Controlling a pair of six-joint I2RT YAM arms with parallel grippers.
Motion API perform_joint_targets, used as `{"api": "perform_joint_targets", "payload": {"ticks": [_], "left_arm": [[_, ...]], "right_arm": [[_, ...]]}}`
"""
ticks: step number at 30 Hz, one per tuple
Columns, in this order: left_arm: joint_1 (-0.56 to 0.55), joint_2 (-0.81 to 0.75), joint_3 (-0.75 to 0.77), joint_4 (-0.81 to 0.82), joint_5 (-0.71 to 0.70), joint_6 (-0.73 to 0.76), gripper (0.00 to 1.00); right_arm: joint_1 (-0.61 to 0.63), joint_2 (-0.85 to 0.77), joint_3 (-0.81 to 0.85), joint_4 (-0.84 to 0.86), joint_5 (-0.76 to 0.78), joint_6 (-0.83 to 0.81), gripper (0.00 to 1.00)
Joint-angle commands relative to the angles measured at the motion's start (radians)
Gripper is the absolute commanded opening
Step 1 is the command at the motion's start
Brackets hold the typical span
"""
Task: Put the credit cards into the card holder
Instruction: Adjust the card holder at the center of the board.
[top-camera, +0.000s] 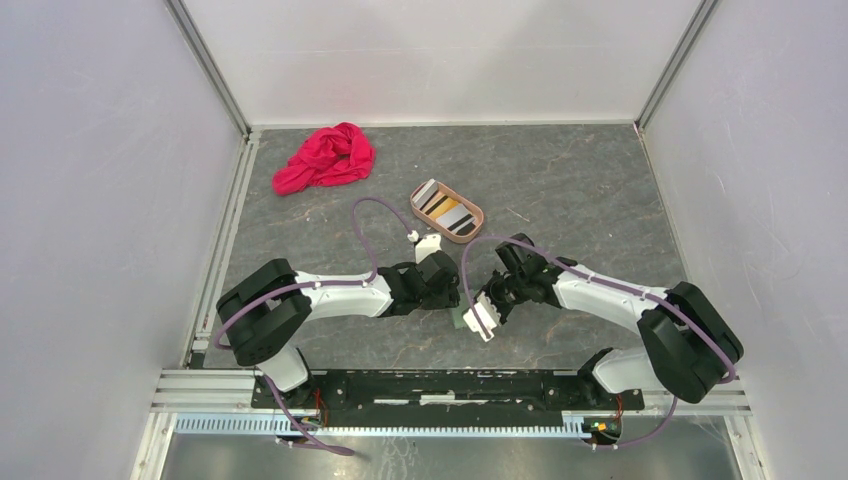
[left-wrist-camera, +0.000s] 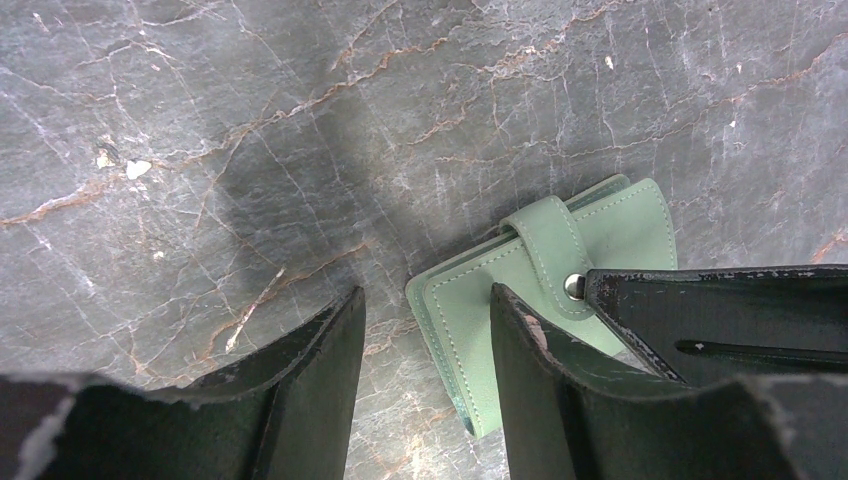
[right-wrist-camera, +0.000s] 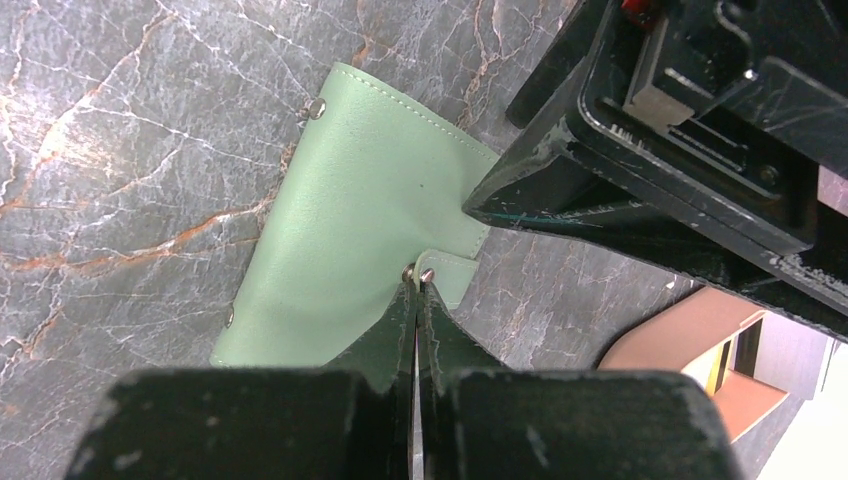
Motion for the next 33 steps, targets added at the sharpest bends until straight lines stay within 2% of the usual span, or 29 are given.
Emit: {"api": "perform_joint_targets", "payload": {"ticks": [1, 13, 24, 33], "left_arm": [[-0.003, 0.036, -0.026, -0.044, 0.010, -0.016, 0.56], [-0.002, 0.038, -0.028, -0.041, 0.009, -0.015, 0.56], [-0.003, 0.041, -0.029, -0.037, 0.010, -0.014, 0.56], [-0.002, 0.025, -0.037, -0.030, 0.010, -0.014, 0.56]], "right_arm": [[0.028, -0.005, -0.018, -0.017, 0.024, -0.012, 0.00], [0.144, -0.043, -0.123, 0.043, 0.210, -0.008, 0.00], [0.263, -0.055, -0.201, 0.073, 0.314, 0.012, 0.00], [0.319, -0.006, -0.150, 0.002, 0.341, 0.015, 0.00]]}}
